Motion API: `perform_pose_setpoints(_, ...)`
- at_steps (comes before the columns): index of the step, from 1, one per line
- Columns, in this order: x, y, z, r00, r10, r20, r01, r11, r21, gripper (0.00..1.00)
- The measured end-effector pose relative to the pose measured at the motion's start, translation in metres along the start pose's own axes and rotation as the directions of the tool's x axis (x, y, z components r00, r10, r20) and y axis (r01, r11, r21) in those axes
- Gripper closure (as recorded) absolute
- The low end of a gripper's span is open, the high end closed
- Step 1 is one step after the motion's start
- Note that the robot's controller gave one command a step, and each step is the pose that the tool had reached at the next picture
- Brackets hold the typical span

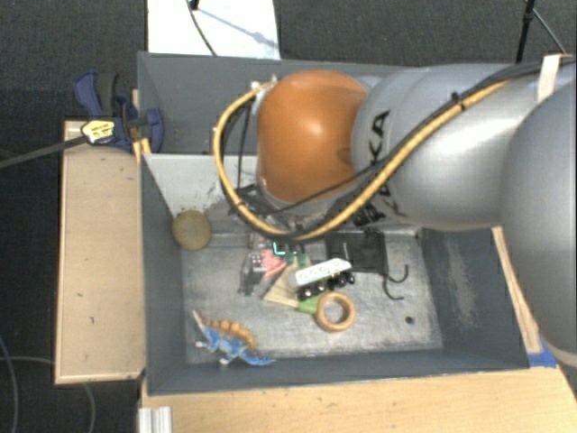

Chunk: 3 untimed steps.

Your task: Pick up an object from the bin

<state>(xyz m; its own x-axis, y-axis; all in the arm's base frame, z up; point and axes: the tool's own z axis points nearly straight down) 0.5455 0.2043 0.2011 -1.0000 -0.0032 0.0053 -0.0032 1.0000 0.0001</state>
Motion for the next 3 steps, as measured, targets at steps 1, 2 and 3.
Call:
perform_pose_setpoints(1,-0.002,-0.001,-0.005,1.000,0.006,0.008,-0.006,1.000,-0.002,0.00)
perform_pose_setpoints(2,0.032,0.016,0.066,0.999,0.046,0.011,-0.046,0.999,-0.003,0.00)
perform_pose_setpoints(3,0.058,0.028,0.109,1.000,0.015,0.001,-0.015,1.000,0.002,0.00)
